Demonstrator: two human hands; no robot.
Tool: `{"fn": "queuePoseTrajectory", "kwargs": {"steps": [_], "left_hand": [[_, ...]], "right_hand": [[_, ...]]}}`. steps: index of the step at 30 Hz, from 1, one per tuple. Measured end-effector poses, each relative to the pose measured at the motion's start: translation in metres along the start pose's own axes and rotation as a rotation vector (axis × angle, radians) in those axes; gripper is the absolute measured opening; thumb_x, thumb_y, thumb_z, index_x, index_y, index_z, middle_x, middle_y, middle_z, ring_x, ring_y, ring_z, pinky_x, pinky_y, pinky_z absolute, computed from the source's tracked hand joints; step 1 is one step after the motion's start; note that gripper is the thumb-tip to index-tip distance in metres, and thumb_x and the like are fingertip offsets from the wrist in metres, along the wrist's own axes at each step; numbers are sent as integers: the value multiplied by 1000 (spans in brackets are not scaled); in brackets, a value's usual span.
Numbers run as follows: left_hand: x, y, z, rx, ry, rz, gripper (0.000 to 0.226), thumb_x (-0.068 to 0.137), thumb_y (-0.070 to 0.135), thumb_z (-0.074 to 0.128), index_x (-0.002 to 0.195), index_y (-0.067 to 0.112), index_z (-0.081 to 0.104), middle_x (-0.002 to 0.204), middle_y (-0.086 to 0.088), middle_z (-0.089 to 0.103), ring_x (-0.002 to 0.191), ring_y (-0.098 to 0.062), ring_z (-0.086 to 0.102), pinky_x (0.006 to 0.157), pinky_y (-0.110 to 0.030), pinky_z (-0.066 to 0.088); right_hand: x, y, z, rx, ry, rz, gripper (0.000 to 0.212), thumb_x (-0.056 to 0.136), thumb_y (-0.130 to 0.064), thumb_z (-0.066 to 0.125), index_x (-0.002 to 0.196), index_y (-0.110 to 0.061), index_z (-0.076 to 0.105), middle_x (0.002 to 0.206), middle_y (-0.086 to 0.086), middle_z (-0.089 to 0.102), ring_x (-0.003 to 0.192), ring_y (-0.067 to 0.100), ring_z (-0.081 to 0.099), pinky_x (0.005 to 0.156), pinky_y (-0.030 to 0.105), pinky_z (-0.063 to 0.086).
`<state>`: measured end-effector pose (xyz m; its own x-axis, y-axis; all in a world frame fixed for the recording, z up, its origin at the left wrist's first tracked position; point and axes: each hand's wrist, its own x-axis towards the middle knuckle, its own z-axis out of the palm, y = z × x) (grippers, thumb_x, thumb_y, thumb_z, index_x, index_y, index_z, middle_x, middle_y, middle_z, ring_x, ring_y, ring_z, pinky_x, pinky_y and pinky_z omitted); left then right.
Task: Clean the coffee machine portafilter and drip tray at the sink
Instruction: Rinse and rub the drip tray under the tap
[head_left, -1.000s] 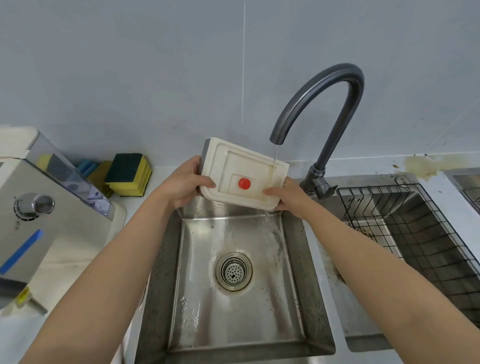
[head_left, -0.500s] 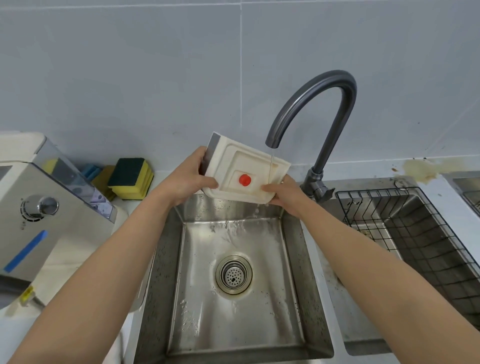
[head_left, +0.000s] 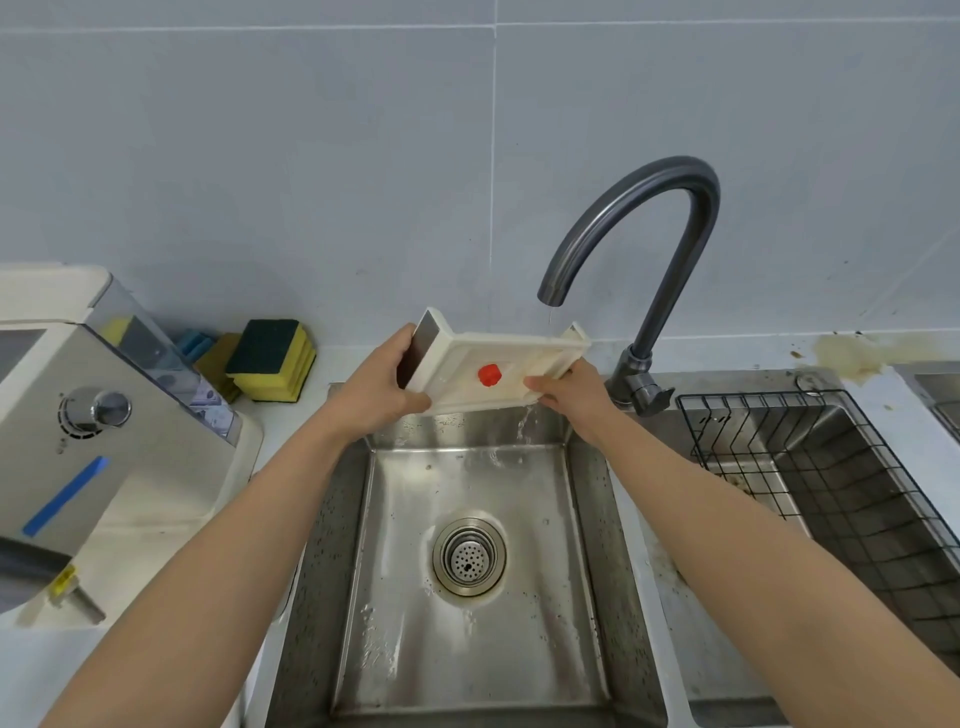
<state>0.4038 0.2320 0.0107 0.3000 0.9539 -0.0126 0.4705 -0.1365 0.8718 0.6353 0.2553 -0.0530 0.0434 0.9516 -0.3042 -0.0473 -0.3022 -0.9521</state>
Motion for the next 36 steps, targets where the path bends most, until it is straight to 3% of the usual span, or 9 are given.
{"fn": "queuePoseTrajectory", "kwargs": {"steps": [4, 8, 12, 16, 23, 25, 29, 31, 36], "left_hand": [[-2, -7, -4, -130, -17, -66, 46, 61, 3, 69, 89, 31, 46, 86, 6, 51, 80, -8, 51, 67, -19, 44], [-2, -18, -7, -422, 1, -184, 55, 52, 2, 64, 99, 28, 52, 99, 1, 59, 94, -16, 58, 73, -28, 48], [0, -32, -6, -680, 41, -302, 46, 67, -14, 58, 100, 19, 54, 98, -5, 62, 93, -25, 60, 65, -34, 54], [-4, -43, -5, -847, 68, -392, 38, 78, -15, 45, 103, 13, 53, 99, -8, 63, 86, -24, 63, 51, -27, 56], [-17, -60, 2, -951, -14, -491, 39, 76, -2, 48, 114, 8, 53, 101, -11, 66, 85, -28, 64, 56, -31, 56], [-20, -66, 4, -982, -3, -520, 33, 82, -3, 40, 108, 8, 57, 94, -9, 71, 79, -25, 69, 52, -30, 57], [-23, -75, 7, -1013, 17, -561, 33, 81, -3, 40, 105, 10, 59, 100, -12, 68, 85, -30, 66, 54, -37, 59], [-24, -75, 8, -1011, 32, -567, 31, 82, -3, 42, 105, 10, 58, 100, -11, 67, 85, -30, 65, 55, -37, 59], [-26, -76, 15, -997, 102, -552, 36, 85, -3, 47, 120, 8, 46, 108, -13, 60, 90, -30, 60, 51, -37, 59]], "right_hand": [[-1, 1, 2, -75, -2, 20, 40, 78, 1, 67, 114, -9, 54, 114, 8, 62, 100, 23, 60, 84, 37, 54], [-3, -1, 4, -172, -4, 3, 40, 78, -5, 68, 115, -10, 55, 107, 2, 60, 94, 18, 58, 78, 31, 53], [-6, -2, 4, -184, -20, 17, 32, 78, -10, 68, 108, -12, 56, 108, 2, 61, 93, 17, 58, 76, 27, 51], [-9, -1, 4, -76, -27, 85, 38, 79, -9, 68, 114, -7, 55, 119, 10, 61, 101, 23, 59, 87, 36, 51], [-20, 9, 6, 46, -38, 169, 23, 89, -13, 56, 111, -5, 57, 113, 13, 63, 85, 17, 62, 74, 30, 54], [-23, 12, 7, 39, -19, 190, 25, 91, -16, 53, 112, -3, 57, 115, 15, 62, 86, 19, 61, 76, 33, 52], [-27, 15, 11, -27, 5, 206, 25, 95, -21, 47, 110, -5, 58, 119, 17, 61, 92, 23, 60, 80, 38, 52], [-29, 16, 12, -78, 1, 206, 27, 95, -23, 45, 114, -8, 58, 118, 13, 62, 96, 21, 59, 81, 33, 52], [-36, 20, 11, -101, -2, 184, 32, 96, -20, 43, 124, -9, 54, 92, -3, 62, 79, 8, 58, 55, 17, 51]]}}
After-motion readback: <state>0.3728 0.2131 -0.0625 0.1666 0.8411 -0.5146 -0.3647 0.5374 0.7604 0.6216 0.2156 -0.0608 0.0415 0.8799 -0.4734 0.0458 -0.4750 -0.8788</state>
